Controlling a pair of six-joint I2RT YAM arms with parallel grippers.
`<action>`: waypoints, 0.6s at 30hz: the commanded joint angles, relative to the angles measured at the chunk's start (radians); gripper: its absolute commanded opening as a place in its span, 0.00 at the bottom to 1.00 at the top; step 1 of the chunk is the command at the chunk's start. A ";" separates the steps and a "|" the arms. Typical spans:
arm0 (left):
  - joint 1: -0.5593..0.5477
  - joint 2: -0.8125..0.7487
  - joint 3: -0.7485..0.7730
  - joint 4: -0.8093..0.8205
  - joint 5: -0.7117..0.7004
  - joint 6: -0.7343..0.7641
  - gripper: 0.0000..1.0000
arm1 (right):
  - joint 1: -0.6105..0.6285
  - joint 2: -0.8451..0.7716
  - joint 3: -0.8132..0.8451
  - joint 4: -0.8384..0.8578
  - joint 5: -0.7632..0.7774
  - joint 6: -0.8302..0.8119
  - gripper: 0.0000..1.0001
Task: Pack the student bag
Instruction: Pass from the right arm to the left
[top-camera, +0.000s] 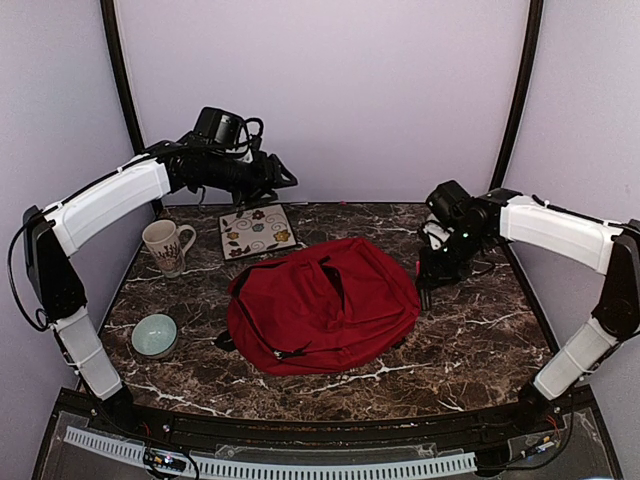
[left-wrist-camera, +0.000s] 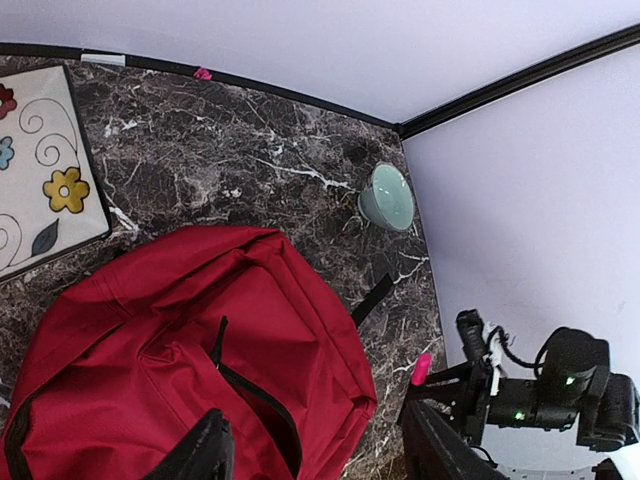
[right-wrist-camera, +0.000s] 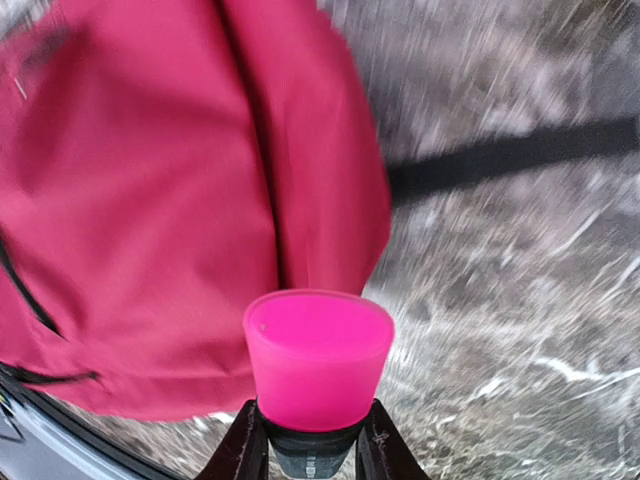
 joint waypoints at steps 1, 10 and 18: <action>0.011 -0.014 0.035 0.020 -0.003 0.060 0.60 | -0.059 0.006 0.129 0.000 0.014 -0.013 0.07; 0.006 -0.005 0.068 0.027 0.001 0.086 0.59 | -0.133 0.120 0.431 0.061 -0.072 0.194 0.07; -0.087 0.059 0.152 -0.001 -0.016 0.039 0.57 | -0.140 0.069 0.257 0.268 -0.197 0.640 0.06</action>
